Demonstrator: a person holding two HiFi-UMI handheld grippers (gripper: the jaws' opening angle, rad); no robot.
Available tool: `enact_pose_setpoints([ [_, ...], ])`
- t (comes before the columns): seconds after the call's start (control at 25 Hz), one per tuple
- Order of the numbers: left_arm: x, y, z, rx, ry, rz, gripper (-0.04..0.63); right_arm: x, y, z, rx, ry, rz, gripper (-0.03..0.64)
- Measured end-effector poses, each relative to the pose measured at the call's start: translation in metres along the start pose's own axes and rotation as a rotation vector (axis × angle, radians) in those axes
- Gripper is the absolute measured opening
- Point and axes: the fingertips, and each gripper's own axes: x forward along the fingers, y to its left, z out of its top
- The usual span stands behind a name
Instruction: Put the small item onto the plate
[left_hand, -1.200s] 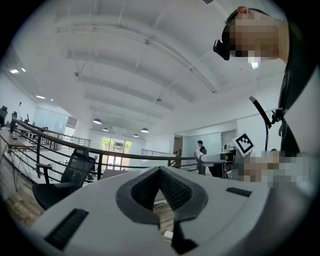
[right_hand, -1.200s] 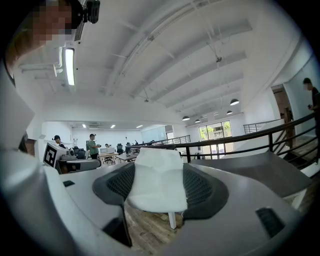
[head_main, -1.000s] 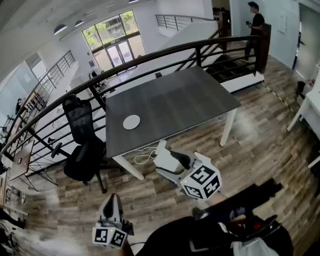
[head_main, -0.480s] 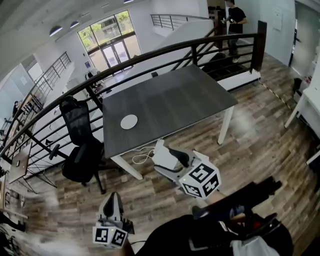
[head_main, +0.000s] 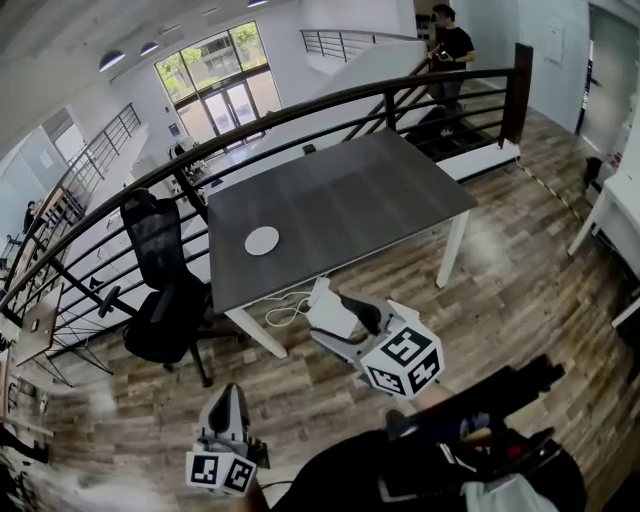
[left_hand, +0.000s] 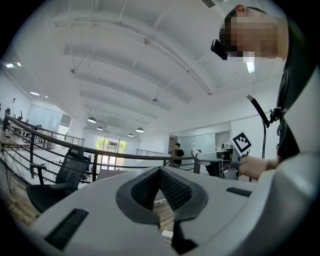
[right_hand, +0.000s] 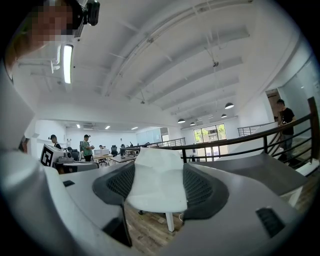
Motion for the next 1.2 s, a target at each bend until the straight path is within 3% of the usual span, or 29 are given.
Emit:
enact_pose_setpoints([
  [0.64,-0.063,0.044,-0.009,-0.003,-0.033,-0.046,0.005,0.028,0.073,-0.013,-0.034,-0.005,-0.002,0.310],
  [1.0,-0.067,0.046,-0.001,0.007,-0.044,-0.019,0.005,0.038,0.072,-0.009,-0.029,-0.006,0.019,0.310],
  [1.2,-0.055,0.056,0.005,0.026,-0.045,0.041,0.005,0.059,0.059,-0.005,-0.019,-0.006,0.051,0.310],
])
